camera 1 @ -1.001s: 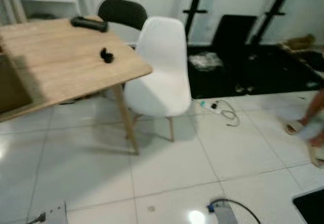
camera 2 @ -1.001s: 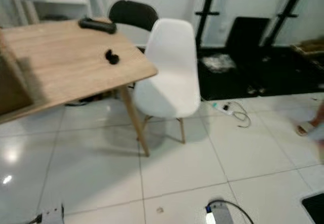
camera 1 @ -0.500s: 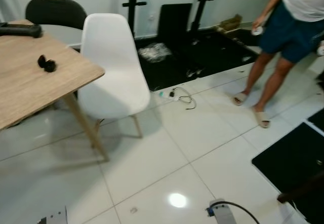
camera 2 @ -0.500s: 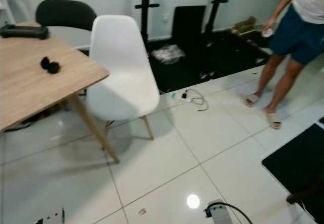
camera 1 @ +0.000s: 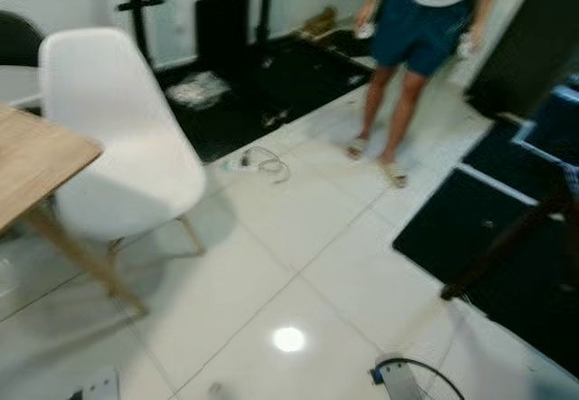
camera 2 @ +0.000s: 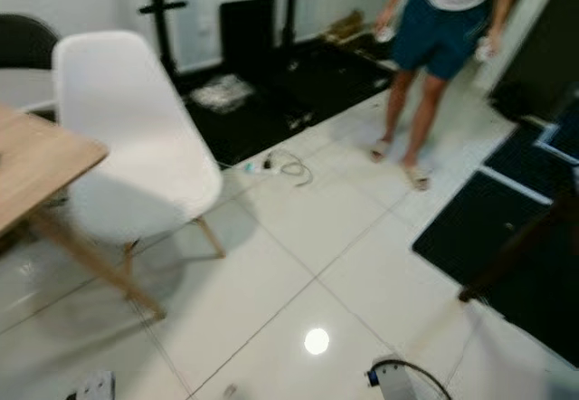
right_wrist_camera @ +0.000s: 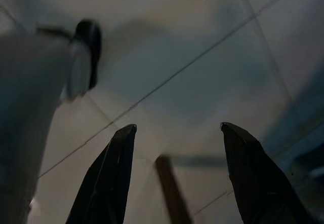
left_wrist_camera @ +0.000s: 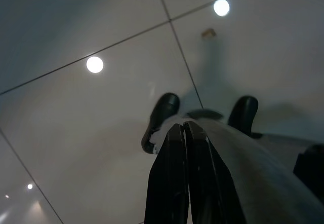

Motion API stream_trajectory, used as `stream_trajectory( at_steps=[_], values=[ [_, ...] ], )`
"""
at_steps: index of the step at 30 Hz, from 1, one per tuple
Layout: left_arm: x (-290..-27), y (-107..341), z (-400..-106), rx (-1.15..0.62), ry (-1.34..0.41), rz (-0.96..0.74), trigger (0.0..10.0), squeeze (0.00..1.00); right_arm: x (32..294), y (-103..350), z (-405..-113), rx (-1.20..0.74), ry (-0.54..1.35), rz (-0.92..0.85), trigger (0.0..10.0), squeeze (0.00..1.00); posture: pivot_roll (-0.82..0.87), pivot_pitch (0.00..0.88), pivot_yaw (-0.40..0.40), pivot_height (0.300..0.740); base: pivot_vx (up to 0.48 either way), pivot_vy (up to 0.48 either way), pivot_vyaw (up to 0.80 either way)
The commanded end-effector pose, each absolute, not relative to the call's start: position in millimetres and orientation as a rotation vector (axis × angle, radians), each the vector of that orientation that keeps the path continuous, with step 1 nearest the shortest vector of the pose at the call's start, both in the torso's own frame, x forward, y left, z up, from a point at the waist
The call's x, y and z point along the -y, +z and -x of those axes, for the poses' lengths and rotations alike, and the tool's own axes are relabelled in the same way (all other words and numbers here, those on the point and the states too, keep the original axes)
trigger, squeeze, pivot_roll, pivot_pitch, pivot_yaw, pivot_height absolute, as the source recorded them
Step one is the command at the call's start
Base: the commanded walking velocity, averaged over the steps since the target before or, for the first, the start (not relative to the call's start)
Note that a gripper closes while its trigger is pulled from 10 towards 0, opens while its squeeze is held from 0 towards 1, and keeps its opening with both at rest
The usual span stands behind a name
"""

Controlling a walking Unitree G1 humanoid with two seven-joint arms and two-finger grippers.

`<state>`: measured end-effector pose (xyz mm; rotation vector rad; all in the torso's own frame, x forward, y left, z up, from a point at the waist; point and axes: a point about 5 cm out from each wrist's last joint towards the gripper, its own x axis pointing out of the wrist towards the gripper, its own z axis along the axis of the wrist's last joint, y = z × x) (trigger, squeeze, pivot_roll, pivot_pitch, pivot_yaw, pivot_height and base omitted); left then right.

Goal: Picking trash to rubbish bin

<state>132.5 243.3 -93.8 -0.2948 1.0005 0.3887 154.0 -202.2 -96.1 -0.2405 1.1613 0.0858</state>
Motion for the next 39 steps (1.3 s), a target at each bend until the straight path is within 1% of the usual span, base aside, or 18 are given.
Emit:
stream_trajectory(
  at_steps=[1,39],
  values=[
    [-235.7,-96.3,-131.2,-1.020,0.372,0.302,10.0,0.00,207.5,-96.9,-149.9,-1.176,0.072,0.244,10.0,0.00,0.13,0.073,-0.071,0.740,0.000,0.000,-0.79],
    [-233.0,-96.9,-131.1,-1.013,0.365,0.316,10.0,0.00,206.9,-95.9,-152.6,-1.172,0.093,0.262,10.0,0.00,0.14,0.067,-0.082,0.740,0.000,0.000,-0.79]
  ],
)
